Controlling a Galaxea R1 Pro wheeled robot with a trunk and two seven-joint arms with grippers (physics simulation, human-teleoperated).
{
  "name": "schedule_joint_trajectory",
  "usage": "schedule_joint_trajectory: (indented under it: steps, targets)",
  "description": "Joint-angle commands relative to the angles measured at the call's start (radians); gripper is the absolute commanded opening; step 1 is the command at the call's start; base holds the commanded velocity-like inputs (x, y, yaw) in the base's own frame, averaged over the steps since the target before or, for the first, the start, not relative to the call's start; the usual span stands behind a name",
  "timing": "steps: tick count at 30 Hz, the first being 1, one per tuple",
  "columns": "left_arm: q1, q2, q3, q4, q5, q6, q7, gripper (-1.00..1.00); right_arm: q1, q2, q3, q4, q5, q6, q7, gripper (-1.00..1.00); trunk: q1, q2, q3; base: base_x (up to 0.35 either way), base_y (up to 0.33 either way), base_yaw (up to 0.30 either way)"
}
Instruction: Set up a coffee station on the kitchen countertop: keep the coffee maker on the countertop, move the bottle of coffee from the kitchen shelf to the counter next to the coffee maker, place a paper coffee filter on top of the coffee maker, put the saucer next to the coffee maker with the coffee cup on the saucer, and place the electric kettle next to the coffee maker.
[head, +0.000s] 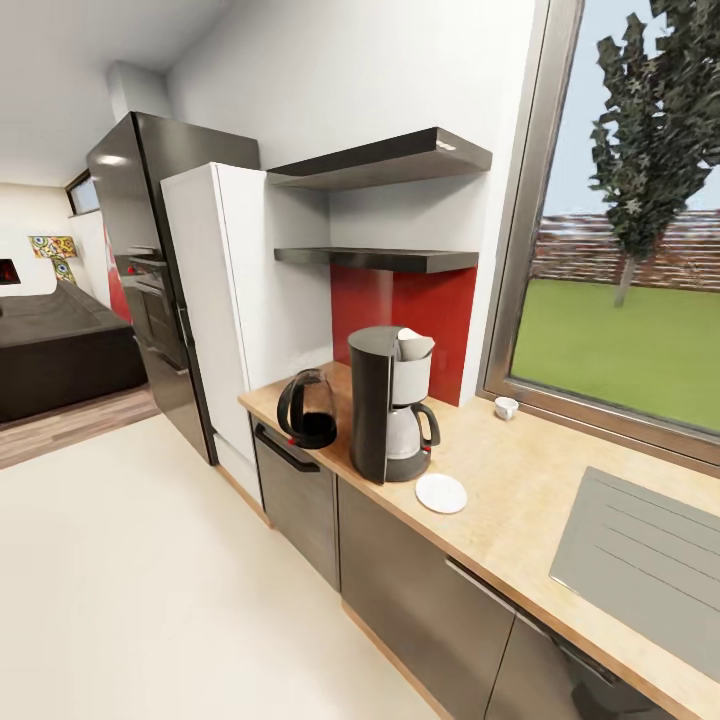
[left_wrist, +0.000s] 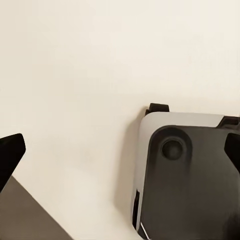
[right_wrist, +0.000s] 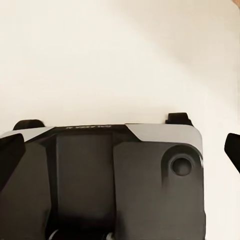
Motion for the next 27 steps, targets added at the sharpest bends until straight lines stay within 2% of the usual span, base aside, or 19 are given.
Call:
schedule_joint_trajectory:
  steps: [1, 7, 16, 19, 23, 27]
  targets:
    - [0.0, 0.0, 0.003, 0.0, 0.007, 0.0, -0.001, 1.0, 0.0, 0.0, -0.008, -0.002, 0.01, 0.005, 0.003, 1.0, 0.0, -0.001, 0.0, 0.0, 0.006, 0.0]
    - [0.0, -0.001, 0.004, -0.001, 0.008, 0.0, 0.0, 1.0, 0.0, -0.004, -0.008, -0.002, 0.01, 0.005, 0.001, 1.0, 0.0, -0.001, 0.0, 0.0, 0.196, -0.044]
    - [0.0, -0.001, 0.002, -0.001, 0.007, -0.001, -0.001, 1.0, 0.002, -0.007, -0.008, -0.001, 0.011, 0.005, 0.002, 1.0, 0.0, -0.001, 0.0, 0.0, 0.306, -0.245]
    - [0.0, -0.001, 0.002, -0.002, 0.007, -0.001, 0.0, 1.0, 0.029, -0.027, -0.008, -0.001, 0.013, 0.005, 0.004, 1.0, 0.0, -0.001, 0.0, 0.0, 0.308, -0.266]
    - [0.0, -0.001, 0.003, -0.003, 0.007, -0.001, -0.001, 1.0, 0.077, -0.069, -0.008, -0.001, 0.013, 0.0, 0.01, 1.0, 0.0, -0.001, 0.0, 0.0, 0.308, -0.267]
    - [0.0, -0.001, 0.003, -0.005, 0.007, -0.001, -0.001, 1.0, 0.118, -0.083, -0.008, -0.001, 0.013, -0.03, 0.011, 1.0, 0.0, -0.001, 0.0, 0.0, 0.308, -0.267]
